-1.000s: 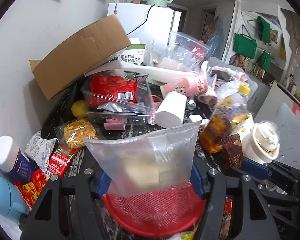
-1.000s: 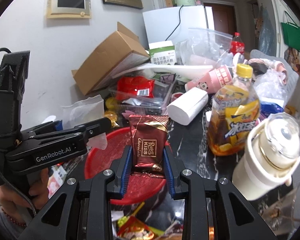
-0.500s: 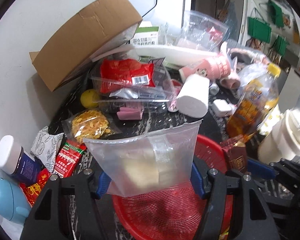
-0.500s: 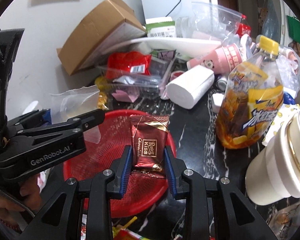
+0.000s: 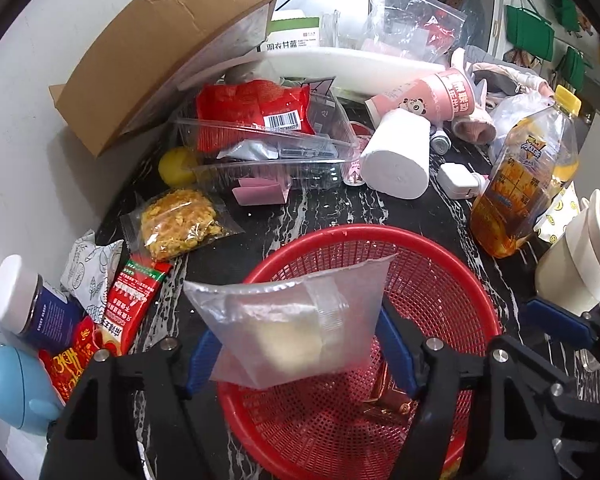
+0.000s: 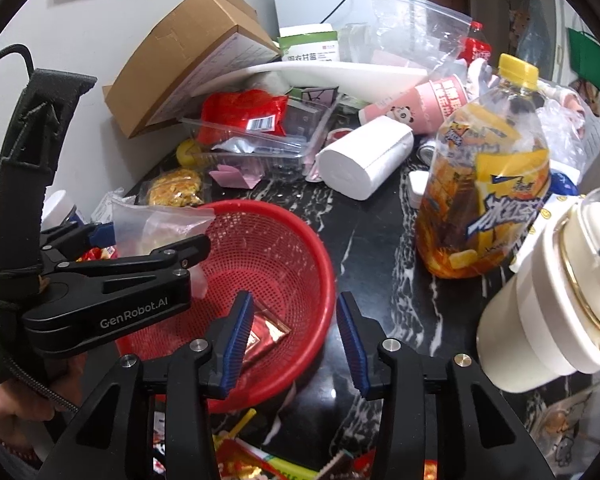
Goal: Organize snacks
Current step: 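Carry the chocolate packet and clear bag into the red mesh basket with both grippers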
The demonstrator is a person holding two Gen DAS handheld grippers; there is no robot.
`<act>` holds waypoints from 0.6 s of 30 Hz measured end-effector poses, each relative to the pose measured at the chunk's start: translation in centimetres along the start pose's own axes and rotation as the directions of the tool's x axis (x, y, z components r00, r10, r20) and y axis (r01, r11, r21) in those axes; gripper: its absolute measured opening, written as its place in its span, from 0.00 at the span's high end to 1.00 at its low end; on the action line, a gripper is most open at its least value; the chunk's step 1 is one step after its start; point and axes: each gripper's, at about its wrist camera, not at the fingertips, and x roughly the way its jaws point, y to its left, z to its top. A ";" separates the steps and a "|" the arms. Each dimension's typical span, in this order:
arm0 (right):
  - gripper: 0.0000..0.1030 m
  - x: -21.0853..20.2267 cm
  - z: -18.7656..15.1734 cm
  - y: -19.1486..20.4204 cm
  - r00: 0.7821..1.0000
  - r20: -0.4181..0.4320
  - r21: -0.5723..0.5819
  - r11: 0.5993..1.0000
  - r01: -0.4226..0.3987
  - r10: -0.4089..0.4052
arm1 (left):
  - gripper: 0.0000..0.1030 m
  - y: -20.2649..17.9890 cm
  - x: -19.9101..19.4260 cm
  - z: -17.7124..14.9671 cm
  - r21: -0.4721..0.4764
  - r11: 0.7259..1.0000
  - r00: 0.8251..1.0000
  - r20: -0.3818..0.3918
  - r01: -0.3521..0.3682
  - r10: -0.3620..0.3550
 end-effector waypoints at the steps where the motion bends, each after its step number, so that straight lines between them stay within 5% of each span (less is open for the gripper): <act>1: 0.58 -0.2 0.0 0.0 1.000 0.002 0.001 1.000 0.002 -0.002 | 0.32 -0.1 -0.2 0.0 0.001 1.000 1.000 0.002 0.002 -0.002; 18: 0.53 -6.3 0.7 0.1 0.994 0.103 0.004 0.999 0.037 -0.037 | 0.32 -1.5 -7.0 1.4 0.038 0.999 0.990 0.138 0.028 -0.033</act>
